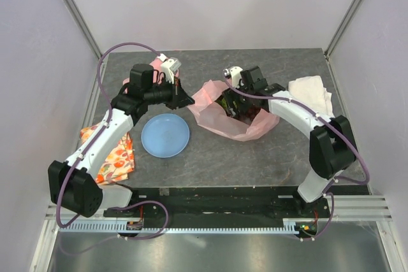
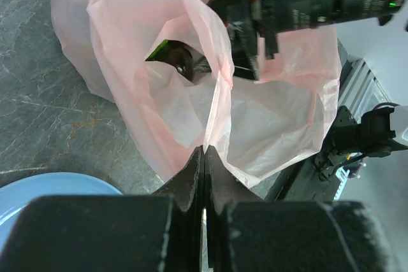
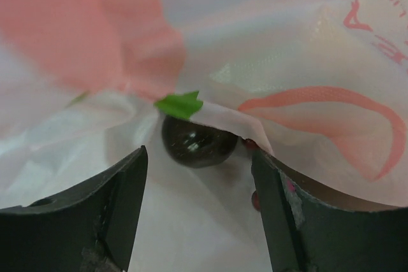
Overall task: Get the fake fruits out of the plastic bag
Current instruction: Take out the fake fruit from the plastic bag, then place the fake fruit on the plate.
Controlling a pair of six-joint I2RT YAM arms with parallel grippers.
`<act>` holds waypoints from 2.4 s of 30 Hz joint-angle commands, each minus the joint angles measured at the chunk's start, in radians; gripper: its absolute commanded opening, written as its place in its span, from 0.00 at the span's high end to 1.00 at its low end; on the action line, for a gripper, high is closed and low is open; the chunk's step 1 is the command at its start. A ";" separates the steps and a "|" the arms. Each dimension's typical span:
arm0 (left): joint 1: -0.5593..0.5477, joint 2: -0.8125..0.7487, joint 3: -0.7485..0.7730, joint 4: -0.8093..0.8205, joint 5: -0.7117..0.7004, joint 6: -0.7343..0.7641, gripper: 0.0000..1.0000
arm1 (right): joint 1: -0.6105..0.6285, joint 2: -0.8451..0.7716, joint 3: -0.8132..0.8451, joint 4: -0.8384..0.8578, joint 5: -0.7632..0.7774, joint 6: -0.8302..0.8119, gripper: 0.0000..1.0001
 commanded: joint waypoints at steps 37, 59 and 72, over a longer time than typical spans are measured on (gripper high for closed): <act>0.042 0.009 0.008 0.075 0.026 -0.025 0.98 | -0.050 0.168 0.231 0.028 0.051 0.143 0.64; 0.186 -0.176 0.096 -0.072 -0.181 0.066 0.22 | 0.238 0.183 0.812 -0.616 -0.400 -0.442 0.67; 0.403 -0.500 -0.046 -0.192 -0.197 -0.045 0.22 | 0.407 0.645 1.034 -0.506 -0.216 -0.397 0.68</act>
